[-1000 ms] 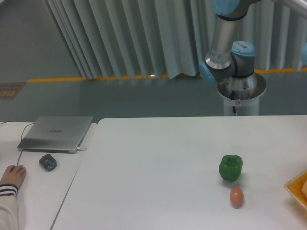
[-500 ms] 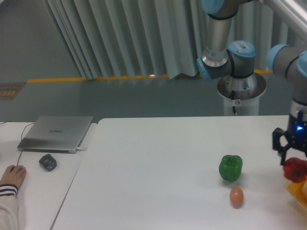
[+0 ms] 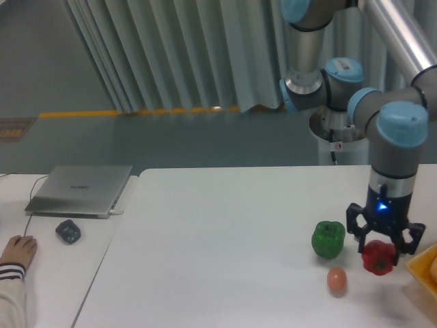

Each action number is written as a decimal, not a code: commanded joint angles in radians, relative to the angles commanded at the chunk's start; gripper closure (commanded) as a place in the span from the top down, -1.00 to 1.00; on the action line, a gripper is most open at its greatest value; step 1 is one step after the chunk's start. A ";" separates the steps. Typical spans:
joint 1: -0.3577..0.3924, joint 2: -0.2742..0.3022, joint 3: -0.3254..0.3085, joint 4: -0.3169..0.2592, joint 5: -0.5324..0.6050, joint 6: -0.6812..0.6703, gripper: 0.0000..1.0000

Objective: Place the red pepper on the table
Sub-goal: 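Lower the red pepper onto the table and open the gripper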

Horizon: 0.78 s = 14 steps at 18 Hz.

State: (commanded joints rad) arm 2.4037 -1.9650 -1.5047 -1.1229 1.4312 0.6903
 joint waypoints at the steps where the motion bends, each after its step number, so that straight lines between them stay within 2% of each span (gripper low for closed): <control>1: 0.000 -0.002 0.000 0.000 0.002 0.000 -0.01; 6: 0.003 -0.005 -0.015 0.000 0.006 0.000 0.04; 12: 0.006 -0.008 -0.028 0.002 0.060 0.000 0.27; 14: 0.006 -0.009 -0.028 0.002 0.060 0.000 0.29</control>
State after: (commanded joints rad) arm 2.4099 -1.9742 -1.5324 -1.1213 1.4910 0.6903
